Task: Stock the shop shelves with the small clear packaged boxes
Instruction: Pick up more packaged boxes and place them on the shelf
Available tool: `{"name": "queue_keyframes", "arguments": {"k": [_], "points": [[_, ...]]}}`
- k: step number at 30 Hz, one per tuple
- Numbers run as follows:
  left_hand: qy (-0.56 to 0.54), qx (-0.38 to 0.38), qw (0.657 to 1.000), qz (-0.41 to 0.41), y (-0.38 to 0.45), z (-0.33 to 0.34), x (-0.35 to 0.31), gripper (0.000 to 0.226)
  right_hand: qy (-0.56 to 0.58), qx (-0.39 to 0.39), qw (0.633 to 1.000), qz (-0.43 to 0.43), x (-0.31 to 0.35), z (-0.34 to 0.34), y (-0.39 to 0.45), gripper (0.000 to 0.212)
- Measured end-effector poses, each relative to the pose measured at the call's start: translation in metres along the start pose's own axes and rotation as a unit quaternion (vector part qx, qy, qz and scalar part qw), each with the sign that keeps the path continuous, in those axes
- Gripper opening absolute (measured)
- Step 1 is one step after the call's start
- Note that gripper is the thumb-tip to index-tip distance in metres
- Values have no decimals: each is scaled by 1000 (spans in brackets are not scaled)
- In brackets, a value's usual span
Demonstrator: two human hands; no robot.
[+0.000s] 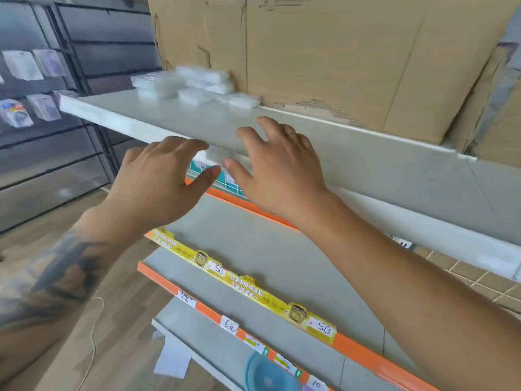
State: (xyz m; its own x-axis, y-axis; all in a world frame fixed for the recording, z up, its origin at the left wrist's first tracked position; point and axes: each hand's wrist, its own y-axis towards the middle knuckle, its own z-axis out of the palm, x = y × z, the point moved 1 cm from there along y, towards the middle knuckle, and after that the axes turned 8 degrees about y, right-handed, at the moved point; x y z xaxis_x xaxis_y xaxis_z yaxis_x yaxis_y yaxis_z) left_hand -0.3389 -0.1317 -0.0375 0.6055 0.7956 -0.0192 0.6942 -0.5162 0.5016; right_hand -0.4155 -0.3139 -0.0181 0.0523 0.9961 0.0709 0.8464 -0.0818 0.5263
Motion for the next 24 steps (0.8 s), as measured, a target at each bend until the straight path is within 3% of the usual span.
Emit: {"name": "queue_keyframes", "arguments": {"k": [14,24], "points": [[15,50,993,104,219,50,130,61,-35,81,988,128,6,52,193,58],[30,89,980,174,358,104,149,64,-62,178,951,244,-37,110,279,64]]}}
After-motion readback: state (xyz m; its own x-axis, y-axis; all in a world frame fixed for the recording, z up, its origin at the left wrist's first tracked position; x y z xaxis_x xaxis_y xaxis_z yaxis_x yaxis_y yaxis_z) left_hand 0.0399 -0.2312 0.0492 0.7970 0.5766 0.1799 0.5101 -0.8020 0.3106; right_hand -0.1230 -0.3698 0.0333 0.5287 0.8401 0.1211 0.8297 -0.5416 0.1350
